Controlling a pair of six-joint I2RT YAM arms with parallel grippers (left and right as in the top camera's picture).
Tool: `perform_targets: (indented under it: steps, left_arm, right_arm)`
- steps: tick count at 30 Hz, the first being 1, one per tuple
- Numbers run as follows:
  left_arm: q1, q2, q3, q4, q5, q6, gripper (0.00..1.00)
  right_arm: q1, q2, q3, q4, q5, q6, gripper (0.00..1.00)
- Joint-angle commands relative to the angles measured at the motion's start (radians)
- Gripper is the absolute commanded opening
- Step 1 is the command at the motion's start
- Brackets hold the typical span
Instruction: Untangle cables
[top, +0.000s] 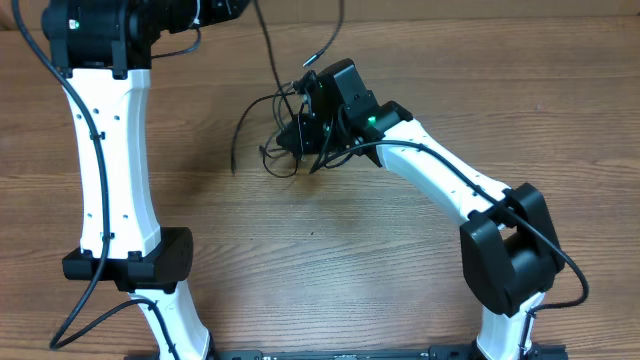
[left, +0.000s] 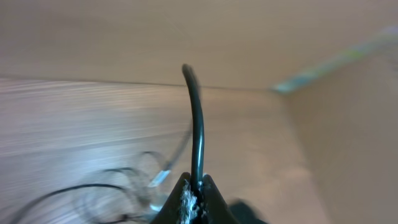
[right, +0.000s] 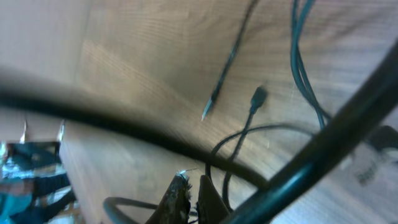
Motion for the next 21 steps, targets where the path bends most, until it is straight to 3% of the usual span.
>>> perform_targets:
  steps: [1,5,9,16,21]
  left_arm:
    - [0.069,-0.028,0.024,-0.031,-0.34,-0.04,0.04]
    - [0.147,-0.028,0.024,-0.093,-0.48,-0.039,0.04]
    - [0.239,-0.023,0.013,-0.197,-0.518,-0.016,0.04]
    - [0.257,0.01,0.006,-0.359,-0.493,0.077,0.04]
    - [0.2,0.038,-0.03,-0.397,-0.45,0.173,0.04]
  right_arm:
    - [-0.052,-0.149,0.005,-0.069,-0.029,-0.081,0.04]
    - [-0.154,-0.336,0.005,-0.188,0.063,-0.1,0.04]
    - [-0.268,-0.504,0.005,-0.241,0.102,-0.095,0.04]
    - [-0.315,-0.599,0.005,-0.225,0.079,-0.056,0.04]
    - [-0.313,-0.6,0.018,-0.109,-0.031,0.011,0.04]
